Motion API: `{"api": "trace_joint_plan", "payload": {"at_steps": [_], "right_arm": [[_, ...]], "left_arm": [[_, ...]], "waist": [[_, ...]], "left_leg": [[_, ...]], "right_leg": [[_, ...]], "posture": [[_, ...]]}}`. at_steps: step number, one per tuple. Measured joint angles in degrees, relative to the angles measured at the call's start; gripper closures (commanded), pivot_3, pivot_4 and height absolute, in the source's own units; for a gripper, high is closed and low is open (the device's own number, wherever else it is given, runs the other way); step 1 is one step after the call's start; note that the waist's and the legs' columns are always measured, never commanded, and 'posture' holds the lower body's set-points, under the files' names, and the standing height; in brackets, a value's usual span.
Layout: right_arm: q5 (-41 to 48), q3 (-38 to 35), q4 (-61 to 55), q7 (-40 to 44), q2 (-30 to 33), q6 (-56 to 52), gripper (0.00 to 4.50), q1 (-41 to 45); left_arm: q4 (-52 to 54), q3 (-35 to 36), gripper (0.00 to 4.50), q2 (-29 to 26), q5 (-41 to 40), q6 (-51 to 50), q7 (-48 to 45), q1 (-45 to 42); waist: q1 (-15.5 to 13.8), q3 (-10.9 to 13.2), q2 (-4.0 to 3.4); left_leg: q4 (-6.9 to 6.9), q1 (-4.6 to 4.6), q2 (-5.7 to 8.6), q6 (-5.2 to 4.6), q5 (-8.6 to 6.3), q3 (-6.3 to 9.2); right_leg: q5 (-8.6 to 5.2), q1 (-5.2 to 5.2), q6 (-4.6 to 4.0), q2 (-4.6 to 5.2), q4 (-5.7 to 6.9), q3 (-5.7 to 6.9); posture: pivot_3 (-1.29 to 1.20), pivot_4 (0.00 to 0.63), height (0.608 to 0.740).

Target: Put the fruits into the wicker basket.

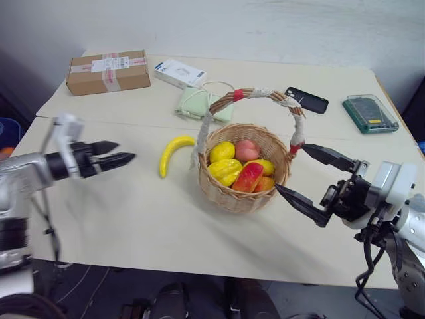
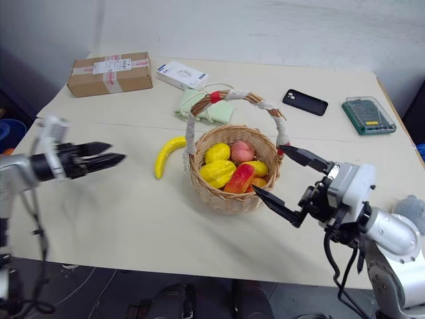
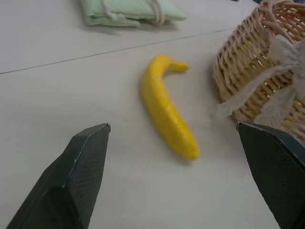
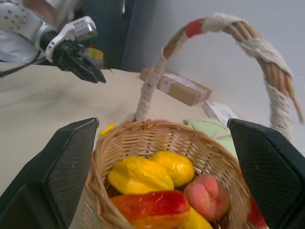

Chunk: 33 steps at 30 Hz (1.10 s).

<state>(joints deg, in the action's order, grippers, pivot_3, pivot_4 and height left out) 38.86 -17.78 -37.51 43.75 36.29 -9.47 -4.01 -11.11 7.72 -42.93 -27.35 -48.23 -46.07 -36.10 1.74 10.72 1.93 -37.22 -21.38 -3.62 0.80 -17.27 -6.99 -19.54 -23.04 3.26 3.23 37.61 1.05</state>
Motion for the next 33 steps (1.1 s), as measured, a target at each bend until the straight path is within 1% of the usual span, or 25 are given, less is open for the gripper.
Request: {"api": "trace_joint_plan", "payload": {"at_steps": [1,2,4,7,11,17,19,21,23,25,27,29,30,31,33], "right_arm": [[-0.1,-0.1,0.0,-0.3,-0.5,0.4,0.00,-0.1],[-0.2,-0.1,0.0,-0.4,-0.6,0.6,0.00,-0.1],[-0.7,-0.2,0.1,-0.7,-1.1,0.7,0.00,-0.1],[-1.6,-0.2,1.0,-0.5,-1.3,1.6,0.00,-0.2],[-2.4,-0.3,1.7,0.1,-2.2,3.2,0.00,-1.8],[-2.6,-0.3,2.1,0.6,-4.4,5.3,0.00,-3.9],[-2.8,-0.3,2.5,0.7,-5.3,6.1,0.00,-4.2],[-3.3,-0.2,3.6,1.4,-5.8,7.5,0.00,-5.1],[-3.8,-0.2,4.4,2.3,-6.6,8.9,0.00,-6.4],[-4.2,-0.2,4.8,3.0,-7.1,9.9,0.00,-7.4],[-4.5,-0.3,5.3,3.4,-7.2,10.8,0.00,-8.5],[-4.7,-0.3,5.9,3.4,-7.5,11.1,0.00,-9.1],[-4.8,-0.2,6.1,3.4,-7.6,11.2,0.00,-9.1],[-4.8,-0.2,6.1,3.6,-7.6,11.4,0.00,-9.0],[-4.9,0.1,6.2,3.9,-7.5,11.6,0.00,-8.8]], "left_arm": [[-0.7,-2.7,0.04,2.5,1.7,0.2,2.1,-0.7],[-1.0,-3.6,0.04,3.3,2.3,0.2,2.8,-0.8],[-1.7,-5.4,0.04,4.8,4.0,0.9,4.3,-1.5],[-3.7,-8.8,0.60,5.0,8.2,3.7,5.0,-3.4],[-6.4,-11.2,1.83,5.0,11.9,6.6,4.5,-4.3],[-9.7,-12.1,3.69,5.0,14.1,11.1,3.8,-4.7],[-11.3,-11.2,4.04,5.2,14.1,12.5,3.8,-4.7],[-13.1,-8.8,4.05,5.4,13.6,13.2,3.9,-4.5],[-14.2,-4.7,4.05,4.9,11.8,12.7,4.5,-3.7],[-13.7,-0.6,4.05,2.9,10.6,11.0,5.6,-2.9],[-11.0,3.5,4.05,-0.9,10.5,10.4,6.9,-1.0],[-5.4,9.5,4.05,-2.0,6.9,7.8,7.0,0.8],[-1.8,11.8,4.05,-2.1,4.0,6.9,5.5,2.1],[2.5,14.2,4.05,-2.2,0.7,6.9,2.5,4.6],[8.3,16.5,4.05,-2.5,-3.3,9.4,-4.5,9.8]], "waist": [[0.3,0.0,0.03],[0.6,0.0,0.05],[0.7,0.0,0.07],[0.2,0.0,0.07],[-0.2,0.0,0.07],[-0.1,0.0,0.07],[0.0,0.0,0.06],[0.0,0.0,0.06],[0.1,0.0,0.06],[0.1,0.0,0.08],[0.1,0.0,0.08],[-0.1,0.0,0.08],[-0.3,0.0,0.08],[-0.3,0.0,0.07],[-0.2,0.0,0.07]], "left_leg": [[-0.01,0.05,-0.06,0.05,0.03,-0.09],[-0.01,0.07,-0.09,0.08,0.05,-0.11],[0.01,0.08,-0.15,0.45,0.26,-0.11],[0.04,0.09,-0.22,0.59,0.34,-0.10],[0.04,0.08,-0.24,0.61,0.35,-0.11],[0.00,0.17,-0.25,0.61,0.39,-0.16],[0.01,0.22,-0.25,0.63,0.41,-0.17],[0.01,0.21,-0.30,0.64,0.42,-0.18],[0.03,0.16,-0.31,0.65,0.42,-0.19],[0.03,0.01,-0.35,0.68,0.44,-0.21],[0.06,0.01,-0.39,0.69,0.44,-0.24],[0.05,0.01,-0.38,0.68,0.43,-0.24],[0.04,0.01,-0.35,0.66,0.43,-0.23],[0.04,0.04,-0.27,0.64,0.42,-0.23],[0.06,0.10,-0.23,0.62,0.42,-0.26]], "right_leg": [[0.01,0.00,0.02,-0.09,0.02,-0.12],[0.01,-0.02,0.02,-0.14,0.06,-0.15],[0.01,-0.09,0.02,-0.23,0.10,-0.17],[0.01,-0.12,0.01,-0.45,0.11,-0.30],[0.01,-0.13,0.00,-0.51,0.11,-0.38],[0.01,-0.12,0.00,-0.51,0.22,-0.45],[0.01,-0.12,0.00,-0.52,0.27,-0.47],[0.01,-0.13,0.00,-0.57,0.28,-0.47],[0.01,-0.21,-0.01,-0.57,0.29,-0.47],[0.01,-0.39,-0.01,-0.58,0.34,-0.48],[0.00,-0.41,-0.02,-0.57,0.33,-0.48],[0.00,-0.37,-0.02,-0.50,0.31,-0.46],[0.00,-0.35,-0.02,-0.46,0.29,-0.45],[0.00,-0.31,-0.02,-0.36,0.29,-0.44],[0.00,-0.26,-0.03,-0.27,0.27,-0.40]], "posture": [[0.00,0.150,0.740],[0.00,0.150,0.740],[0.00,0.150,0.740],[0.00,0.150,0.740],[0.00,0.150,0.740],[0.00,0.150,0.740],[0.00,0.150,0.740],[0.00,0.150,0.740],[0.00,0.150,0.740],[0.00,0.150,0.740],[0.00,0.150,0.740],[0.00,0.150,0.740],[0.00,0.150,0.740],[0.00,0.150,0.740],[0.00,0.150,0.740]]}}
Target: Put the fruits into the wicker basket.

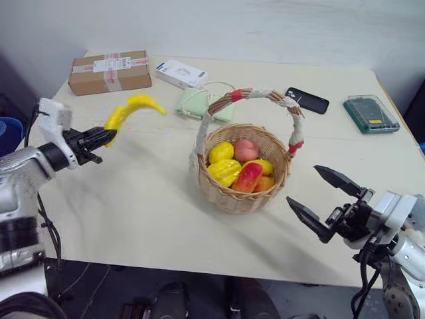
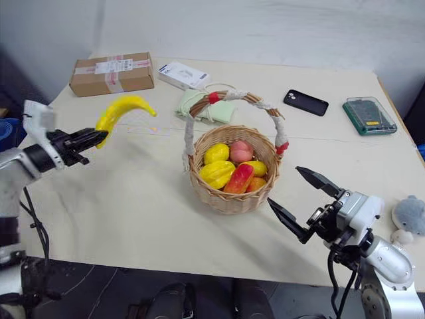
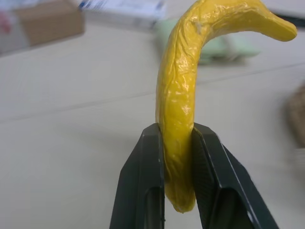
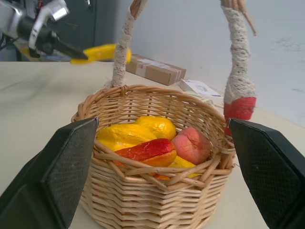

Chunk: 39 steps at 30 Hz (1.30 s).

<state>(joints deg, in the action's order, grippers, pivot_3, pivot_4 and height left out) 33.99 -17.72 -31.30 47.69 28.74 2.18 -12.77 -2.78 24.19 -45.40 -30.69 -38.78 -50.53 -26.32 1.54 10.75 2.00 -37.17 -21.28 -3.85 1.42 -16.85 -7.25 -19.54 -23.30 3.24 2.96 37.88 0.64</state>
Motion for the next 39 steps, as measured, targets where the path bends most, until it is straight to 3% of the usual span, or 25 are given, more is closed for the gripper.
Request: {"api": "trace_joint_plan", "payload": {"at_steps": [3,6,9,13,18,23,26,35,36,39], "right_arm": [[0.0,-0.1,1.0,1.0,0.5,0.2,0.00,-0.3],[0.0,-0.9,3.5,2.3,1.4,0.3,0.00,-0.7],[0.1,-2.2,5.8,2.6,1.6,0.3,0.00,-0.5],[0.5,-3.8,7.1,3.7,2.3,0.5,0.00,-0.9],[2.2,-5.4,6.6,2.8,1.9,-0.3,0.00,-3.8],[3.4,-4.5,3.1,-0.6,1.1,-3.3,0.00,-2.9],[3.8,-2.5,0.1,-3.6,0.7,-5.3,0.00,-1.1],[4.1,0.5,-1.9,-6.6,-0.4,-8.1,0.00,-0.7],[4.5,0.5,-1.9,-6.7,0.0,-8.8,0.00,0.1],[5.8,-1.1,-0.4,-5.6,3.4,-10.4,0.00,3.2]], "left_arm": [[9.8,1.8,4.05,-1.0,-7.0,2.1,-11.6,9.4],[17.9,2.0,4.05,-5.2,-11.4,-0.8,-14.7,13.2],[24.3,0.0,4.05,-5.9,-14.5,-2.6,-14.9,13.0],[26.8,-9.1,4.05,1.1,-16.3,-7.2,-5.5,5.8],[25.7,-19.2,4.05,13.9,-10.7,-8.3,9.7,-1.6],[21.7,-22.5,4.05,18.3,-6.4,-6.3,15.0,-5.1],[20.3,-23.4,3.17,19.7,-5.6,-5.4,15.3,-5.8],[19.9,-21.1,0.28,15.7,-5.4,-0.5,9.3,-0.8],[19.9,-19.9,0.03,15.0,-7.5,-1.5,8.3,-0.2],[20.3,-13.4,0.03,9.4,-19.8,-10.8,4.5,1.7]], "waist": [[0.1,0.0,0.01],[0.1,0.0,0.00],[0.0,0.0,-0.12],[-0.3,-0.1,-0.21],[-0.2,-0.1,-0.19],[0.5,-0.1,-0.21],[0.3,-0.1,-0.21],[0.2,-0.1,-0.21],[0.2,-0.1,-0.21],[0.3,0.0,-0.19]], "left_leg": [[0.00,0.02,-0.01,0.01,0.00,0.02],[0.04,0.07,-0.01,-0.01,0.02,0.09],[0.04,0.17,0.05,-0.05,0.01,0.23],[0.00,0.22,0.13,-0.25,-0.09,0.43],[-0.03,0.18,0.08,-0.18,-0.05,0.42],[0.04,0.36,0.03,0.07,0.01,0.43],[0.04,0.48,0.01,0.12,0.03,0.46],[0.01,0.45,0.02,0.10,-0.01,0.42],[0.01,0.46,0.02,0.10,-0.01,0.42],[0.03,0.45,-0.02,0.10,-0.02,0.44]], "right_leg": [[-0.01,0.01,-0.03,-0.01,0.02,0.02],[0.00,0.06,-0.06,-0.01,0.03,0.02],[0.00,0.30,-0.06,0.06,-0.05,0.10],[0.01,0.55,-0.04,0.07,-0.15,0.22],[0.04,0.58,0.01,-0.09,-0.26,0.17],[0.04,0.56,0.01,-0.45,-0.14,-0.24],[0.04,0.56,0.01,-0.47,-0.12,-0.25],[0.03,0.55,0.00,-0.44,-0.17,-0.28],[0.03,0.55,0.00,-0.44,-0.15,-0.28],[0.02,0.53,-0.02,-0.43,-0.15,-0.27]], "posture": [[0.00,0.150,0.740],[0.00,0.150,0.740],[0.00,0.150,0.740],[0.00,0.150,0.740],[0.00,0.150,0.740],[0.00,0.150,0.740],[0.00,0.150,0.740],[0.00,0.150,0.740],[0.00,0.150,0.740],[0.00,0.150,0.740]]}}
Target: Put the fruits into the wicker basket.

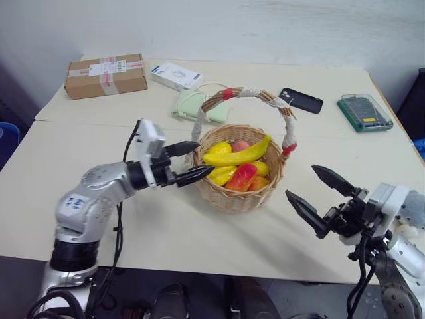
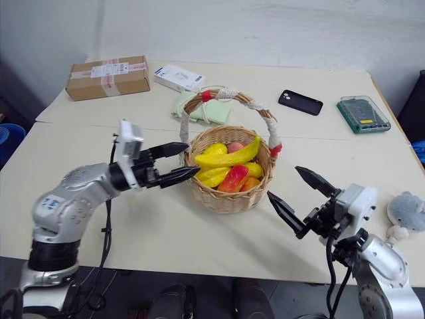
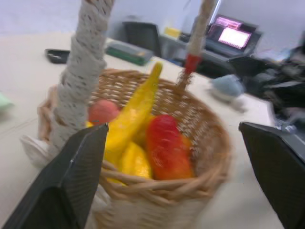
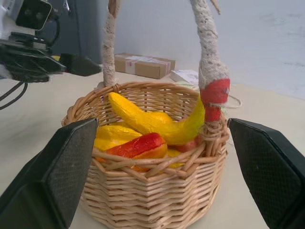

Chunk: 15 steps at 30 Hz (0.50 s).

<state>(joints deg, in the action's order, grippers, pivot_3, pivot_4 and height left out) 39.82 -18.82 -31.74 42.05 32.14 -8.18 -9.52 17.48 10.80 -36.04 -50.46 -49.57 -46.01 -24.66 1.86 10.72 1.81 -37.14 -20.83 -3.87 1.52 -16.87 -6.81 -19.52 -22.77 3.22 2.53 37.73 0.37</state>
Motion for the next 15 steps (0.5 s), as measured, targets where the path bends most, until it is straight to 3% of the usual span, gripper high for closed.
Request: {"api": "trace_joint_plan", "payload": {"at_steps": [3,8,12,15], "right_arm": [[1.3,-2.0,5.0,2.8,3.7,-1.8,0.00,2.8],[3.2,-0.3,12.7,11.7,10.2,-5.7,0.00,11.1],[1.7,2.2,23.8,19.0,12.6,-5.7,0.00,20.8],[-0.4,6.7,33.3,24.0,12.7,-7.2,0.00,30.9]], "left_arm": [[-0.2,7.5,0.03,-9.0,-4.2,-3.6,-4.4,4.3],[-9.9,18.5,0.03,-15.9,-3.1,0.9,-13.1,11.5],[-12.8,19.3,0.03,-18.4,-1.6,2.3,-18.7,15.3],[-11.2,17.8,0.03,-17.1,-1.7,4.5,-21.2,13.9]], "waist": [[0.1,0.0,-0.02],[0.0,0.0,-0.06],[-0.2,0.1,0.03],[-0.3,0.1,0.00]], "left_leg": [[0.04,0.03,0.03,0.00,-0.01,0.00],[0.02,0.07,0.04,-0.15,-0.08,-0.07],[0.01,-0.01,0.03,-0.49,-0.32,0.01],[-0.09,-0.30,0.09,-0.54,-0.35,0.01]], "right_leg": [[-0.02,-0.01,-0.03,0.02,-0.02,0.00],[-0.03,-0.01,-0.06,0.07,-0.05,0.02],[-0.05,-0.02,-0.10,0.19,-0.11,0.16],[-0.02,-0.22,-0.09,0.36,-0.08,0.25]], "posture": [[0.00,0.150,0.740],[0.00,0.150,0.740],[0.00,0.150,0.740],[0.00,0.150,0.740]]}}
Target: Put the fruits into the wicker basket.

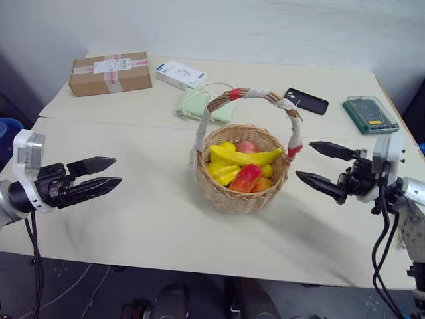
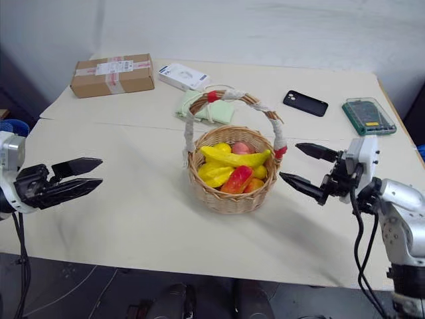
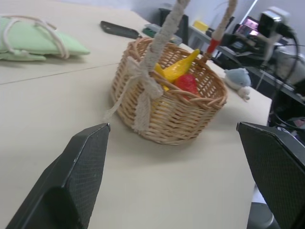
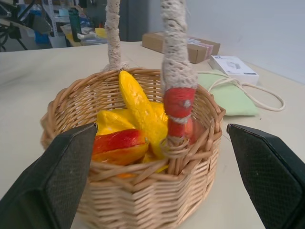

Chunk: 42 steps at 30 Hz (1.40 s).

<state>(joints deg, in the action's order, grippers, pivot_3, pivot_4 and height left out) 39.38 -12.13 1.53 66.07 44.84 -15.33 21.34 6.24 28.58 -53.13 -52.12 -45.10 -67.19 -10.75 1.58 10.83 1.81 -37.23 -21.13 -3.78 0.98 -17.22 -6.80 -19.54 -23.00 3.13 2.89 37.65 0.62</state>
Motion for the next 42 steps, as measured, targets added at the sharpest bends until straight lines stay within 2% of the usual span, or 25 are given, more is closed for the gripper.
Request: {"api": "trace_joint_plan", "payload": {"at_steps": [2,5,7,10,18,19,22,27,33,38,42], "right_arm": [[-2.5,4.7,5.2,3.7,0.1,-1.5,0.00,7.9],[-5.1,8.2,10.6,8.9,0.0,-1.5,0.00,14.3],[-6.9,9.9,15.1,11.6,-0.6,-0.9,0.41,17.7],[-8.5,10.2,19.9,14.2,-2.9,1.3,1.31,20.4],[-8.6,9.9,20.5,16.6,-5.3,0.4,4.18,20.5],[-8.6,9.5,20.3,16.2,-5.3,-0.1,4.36,20.4],[-7.4,7.6,15.3,13.0,-5.3,-3.0,4.36,17.7],[-1.9,-1.6,0.2,3.4,-4.9,-9.5,4.36,5.6],[1.2,-20.5,-14.1,-10.3,-4.6,-10.8,4.36,-9.5],[-0.7,-29.8,-16.9,-17.0,-4.6,-8.0,4.36,-17.2],[-3.0,-31.2,-13.3,-21.4,-4.9,-5.8,4.36,-18.2]], "left_arm": [[2.9,-2.2,0.03,2.2,-0.6,2.2,-1.9,-2.6],[6.2,-4.8,0.03,4.3,-0.5,5.4,-3.6,-3.1],[6.7,-5.5,0.00,4.9,-0.6,5.8,-3.7,-3.1],[6.9,-6.2,0.00,5.0,-0.5,6.5,-3.7,-3.0],[6.3,-6.8,0.00,2.8,0.5,6.8,-5.2,-2.2],[6.3,-6.9,0.00,3.1,0.5,6.9,-5.1,-2.5],[6.4,-7.7,0.00,4.4,0.7,8.1,-5.0,-2.7],[5.8,-10.4,0.00,8.0,2.5,10.7,-3.6,-3.7],[-1.0,-13.3,0.00,10.4,6.0,13.9,-3.5,-6.6],[-3.2,-17.0,0.00,12.7,7.8,15.4,-4.4,-10.1],[-6.2,-18.7,0.00,14.7,8.8,16.2,-5.0,-15.1]], "waist": [[0.2,0.0,-0.03],[0.2,0.0,-0.04],[0.2,0.0,-0.03],[0.5,0.0,-0.04],[0.7,0.0,-0.07],[0.7,0.0,-0.07],[0.6,0.0,-0.07],[-0.1,0.0,-0.07],[-0.1,0.0,-0.07],[0.3,0.0,-0.07],[0.6,0.0,-0.08]], "left_leg": [[-0.04,-0.08,0.02,0.00,0.02,-0.06],[0.03,-0.19,-0.03,0.30,0.18,-0.11],[0.02,-0.38,-0.05,0.33,0.19,-0.15],[0.01,-0.39,-0.08,0.34,0.20,-0.23],[-0.15,-0.36,-0.08,0.33,0.21,-0.22],[-0.15,-0.36,-0.07,0.34,0.21,-0.22],[-0.08,-0.37,-0.09,0.35,0.22,-0.21],[-0.06,-0.47,-0.06,0.37,0.22,-0.17],[-0.08,-0.40,-0.02,0.35,0.22,-0.16],[-0.04,-0.28,-0.05,0.38,0.24,-0.27],[0.02,-0.07,-0.05,0.47,0.30,-0.48]], "right_leg": [[0.03,-0.11,0.01,0.04,0.07,-0.01],[0.00,-0.29,-0.02,-0.08,0.05,-0.04],[0.00,-0.53,-0.02,-0.13,0.07,-0.08],[0.00,-0.57,-0.02,-0.17,0.08,-0.14],[0.02,-0.52,0.00,-0.14,0.22,-0.16],[0.02,-0.52,0.00,-0.14,0.23,-0.17],[0.01,-0.55,-0.01,-0.14,0.21,-0.16],[0.02,-0.58,0.01,-0.14,0.11,-0.13],[0.04,-0.50,0.05,-0.15,0.14,-0.16],[0.05,-0.47,0.07,-0.30,0.19,-0.32],[0.07,-0.44,0.10,-0.43,0.26,-0.60]], "posture": [[0.00,0.150,0.740],[0.00,0.150,0.740],[0.00,0.150,0.740],[0.00,0.150,0.740],[0.00,0.150,0.740],[0.00,0.150,0.740],[0.00,0.150,0.740],[0.00,0.150,0.740],[0.00,0.150,0.740],[0.00,0.150,0.740],[0.00,0.150,0.740]]}}
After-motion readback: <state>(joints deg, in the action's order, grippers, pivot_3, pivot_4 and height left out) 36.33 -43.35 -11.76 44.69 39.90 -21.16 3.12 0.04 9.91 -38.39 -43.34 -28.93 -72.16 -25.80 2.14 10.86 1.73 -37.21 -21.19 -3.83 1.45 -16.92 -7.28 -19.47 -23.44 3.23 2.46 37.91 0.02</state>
